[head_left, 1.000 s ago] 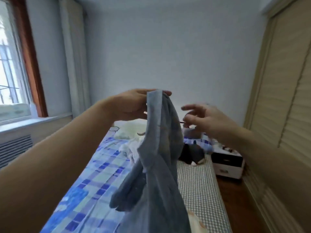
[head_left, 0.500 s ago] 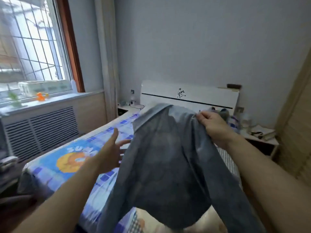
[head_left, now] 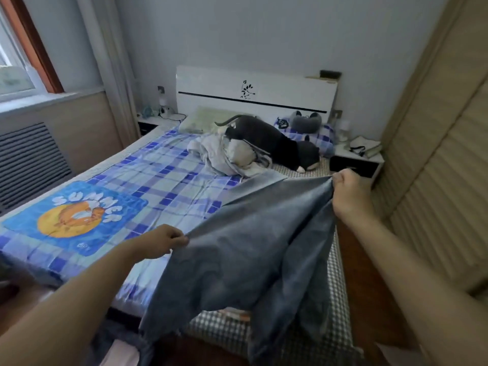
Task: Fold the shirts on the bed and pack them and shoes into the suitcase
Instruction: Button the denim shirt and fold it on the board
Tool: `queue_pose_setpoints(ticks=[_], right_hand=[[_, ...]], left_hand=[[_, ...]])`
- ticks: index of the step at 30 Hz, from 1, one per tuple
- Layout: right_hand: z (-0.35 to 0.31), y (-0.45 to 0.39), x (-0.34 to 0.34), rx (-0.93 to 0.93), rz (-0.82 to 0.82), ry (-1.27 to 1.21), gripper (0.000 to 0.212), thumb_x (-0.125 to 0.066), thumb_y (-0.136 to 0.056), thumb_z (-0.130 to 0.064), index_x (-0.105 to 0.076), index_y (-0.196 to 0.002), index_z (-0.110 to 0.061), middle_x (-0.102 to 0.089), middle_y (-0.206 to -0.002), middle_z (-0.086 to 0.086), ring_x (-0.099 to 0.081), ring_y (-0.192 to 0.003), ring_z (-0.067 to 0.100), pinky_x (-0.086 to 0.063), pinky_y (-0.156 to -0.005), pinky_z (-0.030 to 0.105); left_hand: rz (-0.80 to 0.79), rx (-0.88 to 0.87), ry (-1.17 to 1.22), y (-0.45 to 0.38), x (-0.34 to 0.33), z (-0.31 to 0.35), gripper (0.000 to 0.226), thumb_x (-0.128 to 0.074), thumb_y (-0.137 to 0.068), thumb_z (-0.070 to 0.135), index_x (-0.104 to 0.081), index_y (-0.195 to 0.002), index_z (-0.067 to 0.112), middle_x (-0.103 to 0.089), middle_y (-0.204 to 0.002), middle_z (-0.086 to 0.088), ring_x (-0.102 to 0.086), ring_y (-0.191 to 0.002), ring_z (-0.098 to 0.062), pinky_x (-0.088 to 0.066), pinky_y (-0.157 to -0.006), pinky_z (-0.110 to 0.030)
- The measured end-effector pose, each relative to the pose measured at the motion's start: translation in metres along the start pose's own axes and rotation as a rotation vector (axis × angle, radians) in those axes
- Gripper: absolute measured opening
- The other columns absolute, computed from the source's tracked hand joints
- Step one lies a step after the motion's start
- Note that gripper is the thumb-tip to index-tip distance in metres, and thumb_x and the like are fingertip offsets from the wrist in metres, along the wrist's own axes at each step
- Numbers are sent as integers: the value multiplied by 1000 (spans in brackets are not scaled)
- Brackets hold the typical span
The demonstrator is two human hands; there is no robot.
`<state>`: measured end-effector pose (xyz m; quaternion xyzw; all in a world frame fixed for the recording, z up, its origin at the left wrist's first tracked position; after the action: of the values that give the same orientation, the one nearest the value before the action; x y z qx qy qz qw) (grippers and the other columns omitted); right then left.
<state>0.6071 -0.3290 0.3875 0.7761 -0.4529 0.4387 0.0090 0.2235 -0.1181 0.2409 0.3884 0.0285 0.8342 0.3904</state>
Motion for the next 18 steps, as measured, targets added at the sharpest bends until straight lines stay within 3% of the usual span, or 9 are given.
queue_pose_setpoints(ticks=[3,7,10,12,14,16,18], right_hand=[[13,12,18,-22,156,178,31,-37,-108,-23,-60,-104,-3,-60,-107,21,-58,-99,40,-39,-76,39],[46,-1,18,-274,2,196,36,-33,-109,-23,-58,-116,1,-62,-118,26,-59,-110,42,-39,-80,38],[13,-45,54,-166,25,77,26,-37,-108,-21,-59,-102,-9,-61,-103,17,-55,-91,32,-34,-73,33],[-32,-81,99,-15,163,-85,21,-44,-106,-27,-58,-95,-14,-61,-94,11,-53,-84,26,-33,-71,32],[-65,-103,142,120,244,-296,19,-56,-102,-34,-61,-94,-18,-64,-88,4,-56,-79,21,-38,-69,31],[-68,-108,140,162,-13,-326,22,-63,-98,-38,-70,-93,-18,-71,-87,1,-63,-77,17,-50,-69,32],[-37,-100,100,147,-417,106,24,-64,-98,-35,-75,-88,-16,-74,-88,7,-67,-82,23,-53,-73,36]], left_hand=[[127,-50,118,-10,-1,11,32,-60,-102,31,-67,-75,13,-58,-67,1,-53,-68,-16,-44,-69,-34],[222,-117,90,-27,48,57,29,-69,-95,38,-74,-75,17,-62,-70,-11,-55,-72,-23,-50,-74,-45],[320,-263,28,-26,129,128,30,-67,-98,31,-71,-72,15,-58,-68,-7,-55,-72,-23,-53,-73,-51],[538,-407,47,-13,191,190,35,-65,-99,28,-64,-72,6,-54,-66,-7,-50,-70,-21,-48,-65,-41],[824,-494,-59,7,232,236,34,-60,-101,27,-54,-72,11,-52,-66,-6,-46,-67,-23,-33,-60,-36],[867,-461,-229,8,241,246,27,-56,-103,30,-51,-85,11,-60,-82,-18,-56,-78,-31,-32,-65,-37],[769,-324,-538,2,225,228,24,-53,-103,38,-52,-99,14,-65,-106,-25,-62,-97,-42,-40,-73,-40]])
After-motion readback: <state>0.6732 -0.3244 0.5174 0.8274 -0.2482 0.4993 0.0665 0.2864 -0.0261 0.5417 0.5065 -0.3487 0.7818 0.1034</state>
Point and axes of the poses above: each hand's wrist, its own y-axis away from the middle knuckle, its own x-axis out of the back of the hand, z = x × y, the point moved 6 cm from there along -y, towards the middle knuckle
